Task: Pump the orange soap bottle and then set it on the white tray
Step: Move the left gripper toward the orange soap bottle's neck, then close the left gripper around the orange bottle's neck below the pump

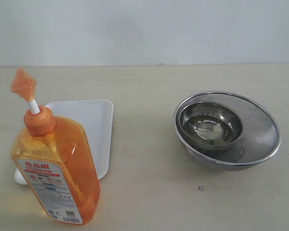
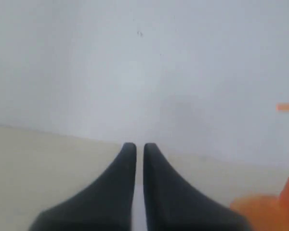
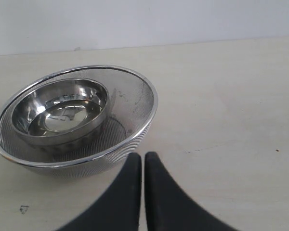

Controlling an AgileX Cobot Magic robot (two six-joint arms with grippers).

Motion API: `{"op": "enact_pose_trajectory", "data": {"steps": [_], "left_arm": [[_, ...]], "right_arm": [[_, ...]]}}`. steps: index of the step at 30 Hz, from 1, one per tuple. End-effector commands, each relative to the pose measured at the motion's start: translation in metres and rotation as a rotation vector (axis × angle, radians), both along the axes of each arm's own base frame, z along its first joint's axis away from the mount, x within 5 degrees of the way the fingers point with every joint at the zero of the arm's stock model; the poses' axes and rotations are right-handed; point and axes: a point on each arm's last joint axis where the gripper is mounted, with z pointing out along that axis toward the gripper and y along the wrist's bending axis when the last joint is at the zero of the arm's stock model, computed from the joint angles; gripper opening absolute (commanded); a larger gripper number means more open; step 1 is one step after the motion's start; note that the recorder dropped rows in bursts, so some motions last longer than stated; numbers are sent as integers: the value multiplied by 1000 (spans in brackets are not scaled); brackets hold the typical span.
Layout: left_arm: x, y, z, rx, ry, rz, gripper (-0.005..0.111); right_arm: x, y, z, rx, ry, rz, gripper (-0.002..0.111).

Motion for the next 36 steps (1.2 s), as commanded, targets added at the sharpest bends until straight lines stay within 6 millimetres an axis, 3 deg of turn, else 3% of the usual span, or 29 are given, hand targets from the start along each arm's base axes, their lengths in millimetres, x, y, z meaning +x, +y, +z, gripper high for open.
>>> {"op": "enact_pose_trajectory", "data": {"steps": [1, 5, 9, 15, 20, 28, 36], "left_arm": [[-1, 3, 8, -101, -62, 20, 5], [-4, -1, 27, -135, -36, -30, 5], [3, -3, 40, -225, 28, -49, 5], [22, -11, 74, -183, 182, -105, 5], [39, -23, 67, -90, 303, -217, 5], [50, -61, 65, 118, 246, -682, 5], [59, -66, 53, 149, 334, -755, 5]], "right_arm": [[0, 0, 1, -1, -16, -3, 0], [0, 0, 1, -1, -16, -3, 0], [0, 0, 1, -1, -16, -3, 0], [0, 0, 1, -1, -16, -3, 0], [0, 0, 1, -1, -16, -3, 0], [0, 0, 1, -1, -16, -3, 0], [0, 0, 1, -1, -16, -3, 0]]}}
